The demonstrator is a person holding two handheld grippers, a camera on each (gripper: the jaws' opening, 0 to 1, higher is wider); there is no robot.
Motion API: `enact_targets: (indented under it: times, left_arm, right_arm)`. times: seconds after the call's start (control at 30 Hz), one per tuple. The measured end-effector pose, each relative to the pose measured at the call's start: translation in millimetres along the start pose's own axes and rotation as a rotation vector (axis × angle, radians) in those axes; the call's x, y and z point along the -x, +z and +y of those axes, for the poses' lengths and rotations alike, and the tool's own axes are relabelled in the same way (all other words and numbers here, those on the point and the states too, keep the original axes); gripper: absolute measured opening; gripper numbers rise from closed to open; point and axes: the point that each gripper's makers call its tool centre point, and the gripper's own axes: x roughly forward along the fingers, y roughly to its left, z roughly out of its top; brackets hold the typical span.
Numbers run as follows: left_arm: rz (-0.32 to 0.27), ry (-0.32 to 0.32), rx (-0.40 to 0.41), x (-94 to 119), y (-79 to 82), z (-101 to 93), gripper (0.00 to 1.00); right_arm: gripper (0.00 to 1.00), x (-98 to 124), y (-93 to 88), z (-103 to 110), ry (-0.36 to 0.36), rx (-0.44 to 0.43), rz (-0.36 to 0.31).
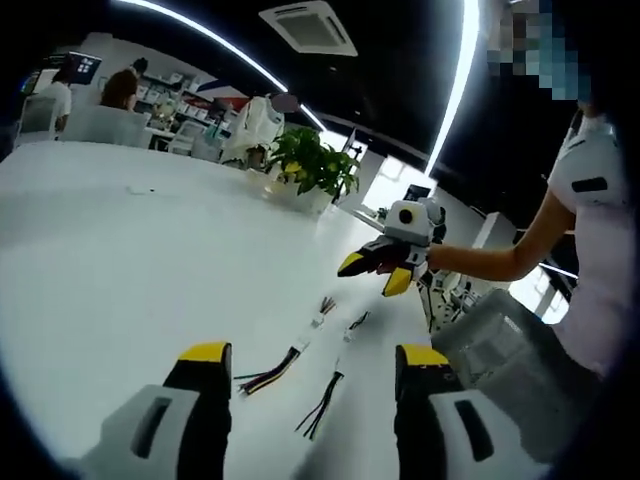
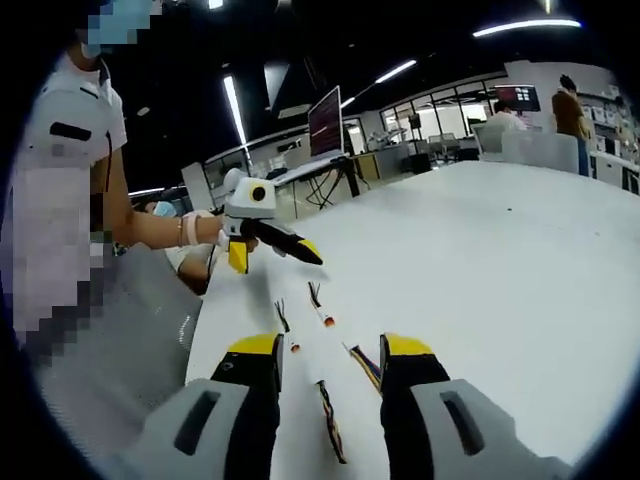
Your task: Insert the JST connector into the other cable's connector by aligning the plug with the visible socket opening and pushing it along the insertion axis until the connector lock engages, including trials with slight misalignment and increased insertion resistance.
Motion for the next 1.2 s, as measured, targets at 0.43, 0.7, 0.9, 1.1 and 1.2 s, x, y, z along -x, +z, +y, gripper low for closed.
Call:
enact_targets:
  times: [0.43,0.7,0.9,1.1,1.2]
  left_arm:
    - [-0.001,-0.037,-0.019,-15.1,-2.8,1.0,0.65]
    - [0.007,-0.037,-0.053,-18.0,-4.1,4.0,0.58]
    - [0.013,-0.036,-0.081,-18.9,-1.3,8.2,0.53]
    - [0.017,-0.047,-0.104,-25.6,-1.8,7.8,0.45]
    - [0.030,-0.054,-0.116,-33.1,-3.0,7.5,0.48]
  right_arm:
    - [0.30,-11.1,-10.5,-3.6,0.041,0.020,0.030]
    - [0.23,-16.2,-20.9,-19.2,0.036,0.059,0.063]
    - [0.21,-18.1,-18.2,-23.2,0.055,0.047,0.034]
    - [0.20,-20.4,-20.7,-21.8,0.074,0.082,0.044]
    - [0.21,-21.7,-22.3,-22.8,0.079,0.102,0.044]
